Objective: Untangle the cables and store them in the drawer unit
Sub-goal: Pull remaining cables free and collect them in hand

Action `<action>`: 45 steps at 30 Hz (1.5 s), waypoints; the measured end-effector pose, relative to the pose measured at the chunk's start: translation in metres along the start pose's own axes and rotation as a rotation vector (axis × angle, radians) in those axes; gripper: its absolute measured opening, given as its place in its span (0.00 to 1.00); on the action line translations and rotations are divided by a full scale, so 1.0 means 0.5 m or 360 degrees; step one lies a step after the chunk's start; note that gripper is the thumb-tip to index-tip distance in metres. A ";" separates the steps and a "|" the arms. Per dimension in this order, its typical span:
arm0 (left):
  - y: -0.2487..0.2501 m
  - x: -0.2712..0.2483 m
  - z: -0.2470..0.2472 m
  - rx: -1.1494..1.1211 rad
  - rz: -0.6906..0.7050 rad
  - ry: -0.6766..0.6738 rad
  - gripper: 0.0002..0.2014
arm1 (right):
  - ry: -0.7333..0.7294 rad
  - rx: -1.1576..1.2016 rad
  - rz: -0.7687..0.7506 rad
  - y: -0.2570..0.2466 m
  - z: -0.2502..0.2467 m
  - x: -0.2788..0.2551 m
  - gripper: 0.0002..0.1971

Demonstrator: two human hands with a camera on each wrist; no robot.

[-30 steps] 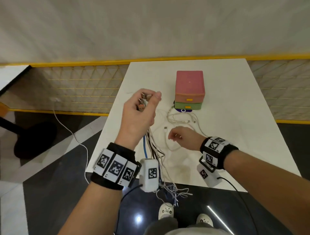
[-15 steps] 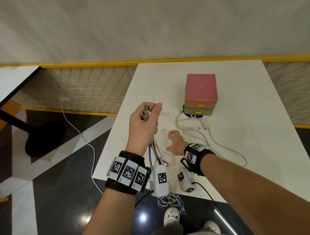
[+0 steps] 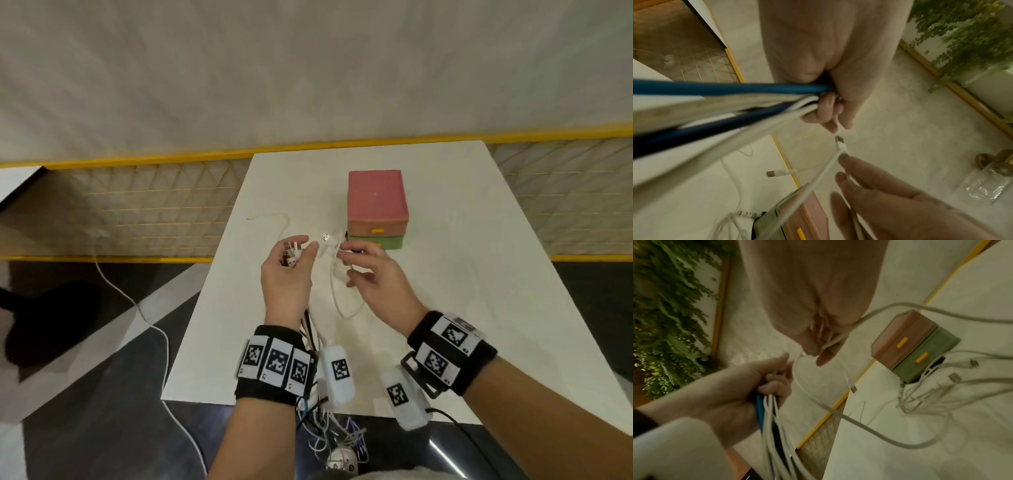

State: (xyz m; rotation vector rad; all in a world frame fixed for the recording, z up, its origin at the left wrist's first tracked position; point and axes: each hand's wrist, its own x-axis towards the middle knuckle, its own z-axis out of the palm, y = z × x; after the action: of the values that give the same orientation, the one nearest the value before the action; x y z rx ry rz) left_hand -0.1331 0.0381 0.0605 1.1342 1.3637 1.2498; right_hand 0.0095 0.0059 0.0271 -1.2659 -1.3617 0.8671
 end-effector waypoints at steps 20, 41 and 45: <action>-0.005 -0.025 0.052 0.0012 0.0004 -0.0209 0.01 | -0.0038 -0.2136 -0.0339 -0.039 -0.122 0.032 0.21; 0.078 -0.007 -0.049 -0.0843 0.0027 0.0223 0.04 | -0.0401 -0.0635 0.0211 -0.027 -0.175 -0.050 0.12; 0.103 -0.027 -0.053 -0.0622 0.0156 -0.0105 0.04 | -0.0214 -0.0589 0.0184 -0.046 -0.198 -0.037 0.13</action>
State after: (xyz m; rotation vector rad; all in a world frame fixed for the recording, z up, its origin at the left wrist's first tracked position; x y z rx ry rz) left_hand -0.1555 0.0241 0.1138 0.9645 0.9684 1.4598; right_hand 0.0985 -0.0298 0.0653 -1.6049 -1.6207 0.8139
